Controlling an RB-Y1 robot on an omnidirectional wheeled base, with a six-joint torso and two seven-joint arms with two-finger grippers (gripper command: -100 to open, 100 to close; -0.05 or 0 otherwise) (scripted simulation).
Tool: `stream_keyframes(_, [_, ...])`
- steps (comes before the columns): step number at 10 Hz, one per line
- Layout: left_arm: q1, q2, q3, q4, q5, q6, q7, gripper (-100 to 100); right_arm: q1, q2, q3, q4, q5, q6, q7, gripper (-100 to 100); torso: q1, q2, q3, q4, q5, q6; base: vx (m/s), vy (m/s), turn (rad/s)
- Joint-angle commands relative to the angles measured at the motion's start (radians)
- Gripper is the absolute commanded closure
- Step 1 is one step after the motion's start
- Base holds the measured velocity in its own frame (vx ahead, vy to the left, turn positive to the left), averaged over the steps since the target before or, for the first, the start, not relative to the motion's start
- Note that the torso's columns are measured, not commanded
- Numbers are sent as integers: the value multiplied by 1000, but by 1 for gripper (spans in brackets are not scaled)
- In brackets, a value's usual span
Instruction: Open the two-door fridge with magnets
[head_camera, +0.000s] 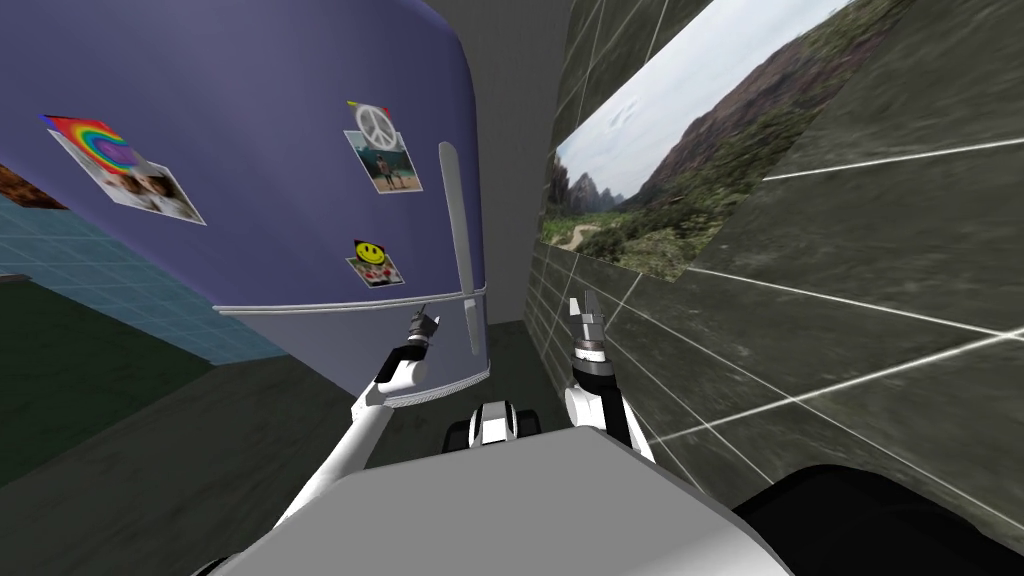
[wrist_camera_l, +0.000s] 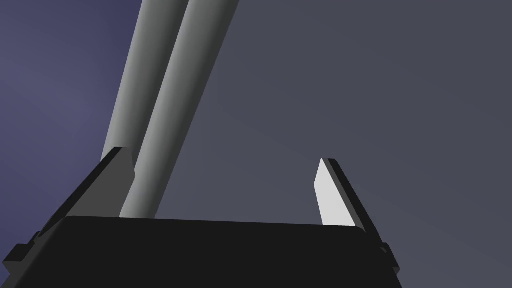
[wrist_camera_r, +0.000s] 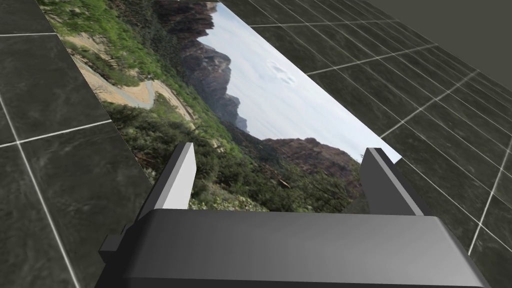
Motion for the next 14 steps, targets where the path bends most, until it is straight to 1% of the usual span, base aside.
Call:
stream_keyframes(1, [-79, -2, 44, 74, 13, 29, 5, -100, 0, 0, 0, 0, 0, 0, 0, 0, 0, -1, -1, 0, 0, 0, -51, -32, 17])
stream_keyframes(2, [-91, -2, 44, 74, 13, 29, 5, -100, 0, 0, 0, 0, 0, 0, 0, 0, 0, 0, 0, 0, 0, 0, -52, -29, 7])
stream_keyframes(3, [-127, -5, 71, 115, 20, 50, 8, -100, 0, 0, 0, 0, 0, 0, 0, 0, 0, 1, 0, 0, 0, 0, -60, -43, 19])
stream_keyframes(4, [-139, -5, 71, 115, 20, 50, 8, -100, 0, 0, 0, 0, 0, 0, 0, 0, -1, 1, 1, 0, 0, 0, -44, -39, 12])
stream_keyframes(5, [-172, -9, 98, 149, 25, 71, 10, -100, 0, 0, 0, 0, 0, 0, 0, 0, 0, 1, 0, 0, 0, 0, -52, -47, 16])
stream_keyframes(6, [-187, -9, 98, 155, 25, 71, 10, -100, 0, 0, 0, 0, 0, 0, 0, 0, -1, 1, 1, 0, 0, 0, -48, -43, 10])
stream_keyframes(7, [-218, -13, 124, 180, 30, 92, 12, -100, 0, 0, 0, 0, 0, 0, 0, 0, 0, 1, 0, 0, 0, 0, -62, -45, 15])
stream_keyframes(8, [-235, -13, 124, 194, 30, 92, 12, -100, 0, 0, 0, 0, 0, 0, 0, 0, 0, 1, 1, 0, 0, 0, -44, -45, 9])
stream_keyframes(9, [-269, -17, 149, 223, 33, 114, 14, -100, 0, 0, 0, 0, 0, 0, 0, 0, 0, 0, 0, 0, 0, 0, -45, -56, 14])
stream_keyframes(10, [-281, -17, 149, 233, 33, 114, 14, -100, 0, 0, 0, 0, 0, 0, 0, 0, -1, 0, 0, 0, 0, 0, -37, -50, 9])
stream_keyframes(11, [-319, -21, 173, 270, 36, 136, 15, -100, 0, 0, 0, 0, 0, 0, 0, 0, 0, 0, 0, 0, 0, 0, -34, -64, 15])
stream_keyframes(12, [-327, -21, 173, 270, 36, 136, 15, -100, 0, 0, 0, 0, 0, 0, 0, 0, -1, 0, 0, 0, 0, 0, -37, -50, 9])
stream_keyframes(13, [-370, -26, 196, 305, 38, 158, 17, -100, 0, 0, 0, 0, 0, 0, 0, 0, 0, 1, 0, 0, 0, 0, -56, -55, 25])
stream_keyframes(14, [-403, -30, 217, 339, 39, 180, 18, -100, 0, 0, 0, 0, 0, 0, 0, 0, 0, 1, 1, 1, 0, 1, -76, -77, 19])
